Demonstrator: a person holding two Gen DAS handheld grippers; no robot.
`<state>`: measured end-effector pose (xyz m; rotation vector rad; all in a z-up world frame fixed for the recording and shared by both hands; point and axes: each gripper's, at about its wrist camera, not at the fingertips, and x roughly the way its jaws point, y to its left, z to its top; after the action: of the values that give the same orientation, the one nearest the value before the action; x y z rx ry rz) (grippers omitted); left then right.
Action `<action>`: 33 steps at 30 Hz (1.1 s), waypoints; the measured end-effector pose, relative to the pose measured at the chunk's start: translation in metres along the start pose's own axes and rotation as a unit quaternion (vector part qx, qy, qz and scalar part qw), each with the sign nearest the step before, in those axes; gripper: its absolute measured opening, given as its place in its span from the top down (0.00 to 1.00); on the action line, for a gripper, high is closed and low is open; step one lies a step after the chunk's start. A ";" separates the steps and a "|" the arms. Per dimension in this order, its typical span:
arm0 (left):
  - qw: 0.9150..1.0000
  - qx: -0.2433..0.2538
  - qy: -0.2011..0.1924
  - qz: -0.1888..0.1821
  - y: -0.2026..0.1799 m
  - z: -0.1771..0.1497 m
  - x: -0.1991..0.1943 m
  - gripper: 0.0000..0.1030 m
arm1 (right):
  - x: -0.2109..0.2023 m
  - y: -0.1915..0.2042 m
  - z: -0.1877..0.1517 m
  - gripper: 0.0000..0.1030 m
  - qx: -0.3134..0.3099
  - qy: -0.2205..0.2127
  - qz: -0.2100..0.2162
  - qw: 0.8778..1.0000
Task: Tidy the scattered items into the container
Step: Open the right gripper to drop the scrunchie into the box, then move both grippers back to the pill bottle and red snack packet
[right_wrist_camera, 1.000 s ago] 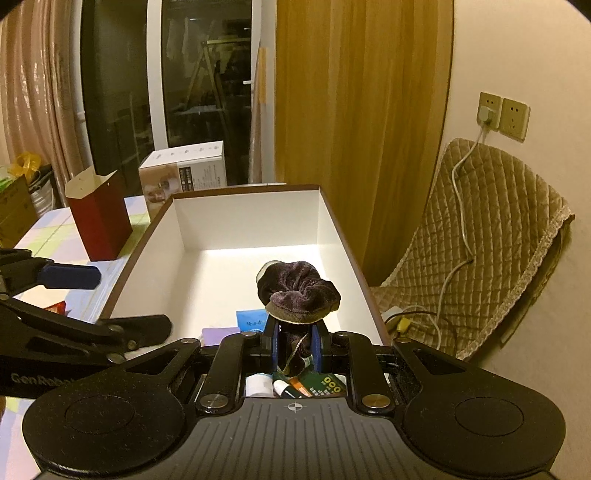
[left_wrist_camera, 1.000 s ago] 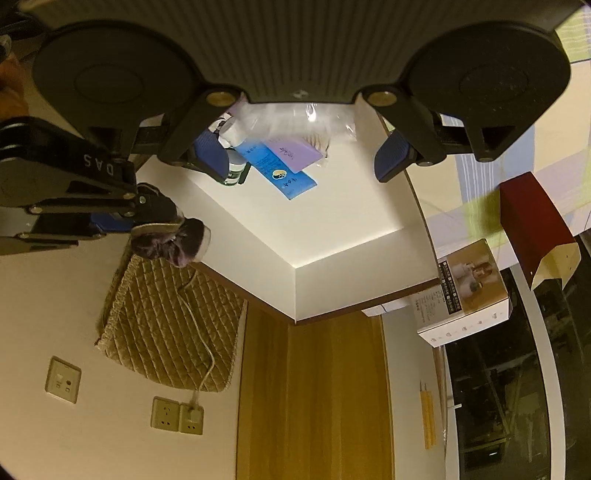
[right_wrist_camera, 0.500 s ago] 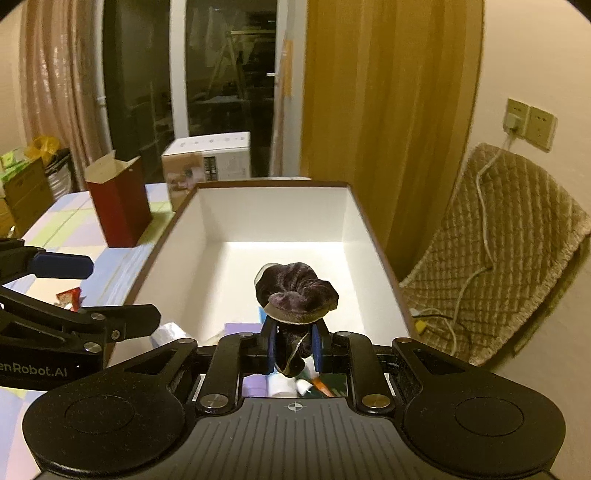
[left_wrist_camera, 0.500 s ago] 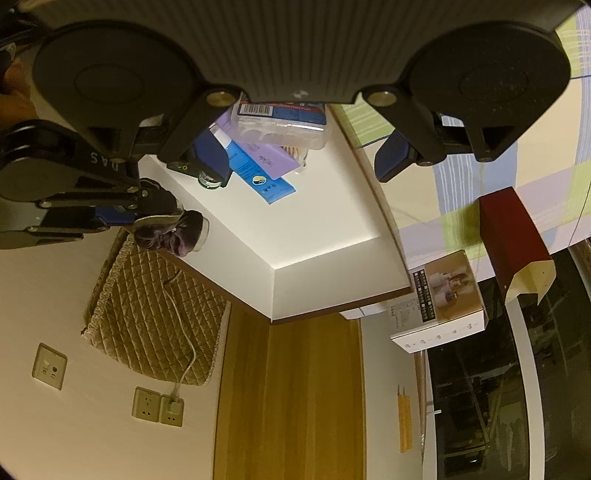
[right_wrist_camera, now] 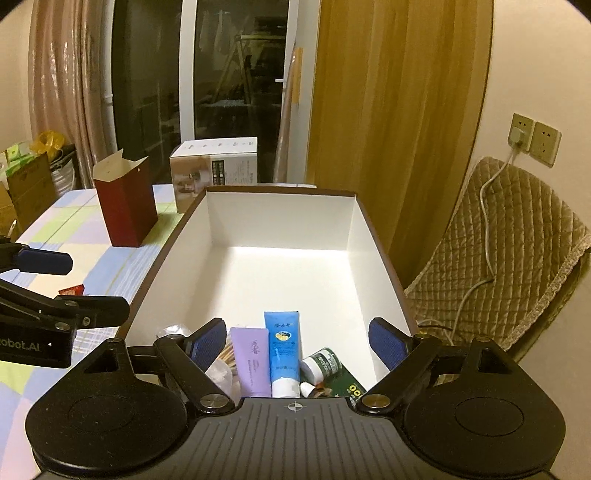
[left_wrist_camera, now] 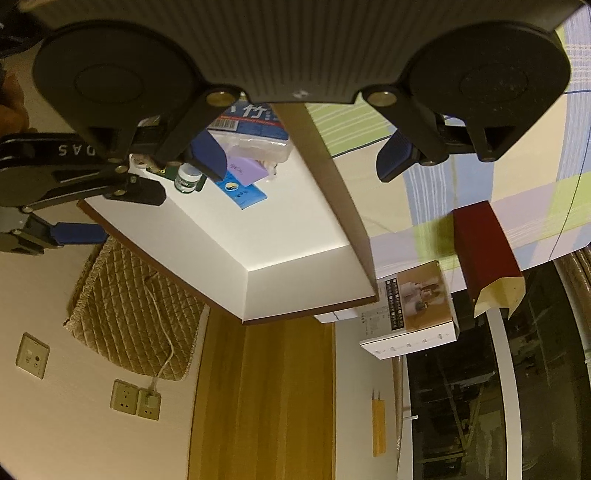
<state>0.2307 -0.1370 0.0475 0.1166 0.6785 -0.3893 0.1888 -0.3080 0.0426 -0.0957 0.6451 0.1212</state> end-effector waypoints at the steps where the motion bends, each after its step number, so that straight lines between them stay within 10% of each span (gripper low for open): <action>1: 1.000 -0.001 0.000 0.000 0.001 -0.001 -0.001 0.17 | -0.001 0.001 0.000 0.13 -0.001 0.000 0.000 1.000; 19: 0.999 -0.022 -0.016 0.019 0.033 -0.005 -0.040 0.17 | -0.028 0.036 0.022 0.13 -0.022 -0.026 0.009 0.999; 33: 0.993 -0.068 -0.012 0.092 0.124 -0.054 -0.093 0.16 | -0.040 0.136 0.035 0.13 -0.066 -0.039 0.078 0.994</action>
<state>0.1815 0.0184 0.0618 0.0446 0.6619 -0.1674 0.1587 -0.1725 0.0881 -0.1682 0.5665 0.3167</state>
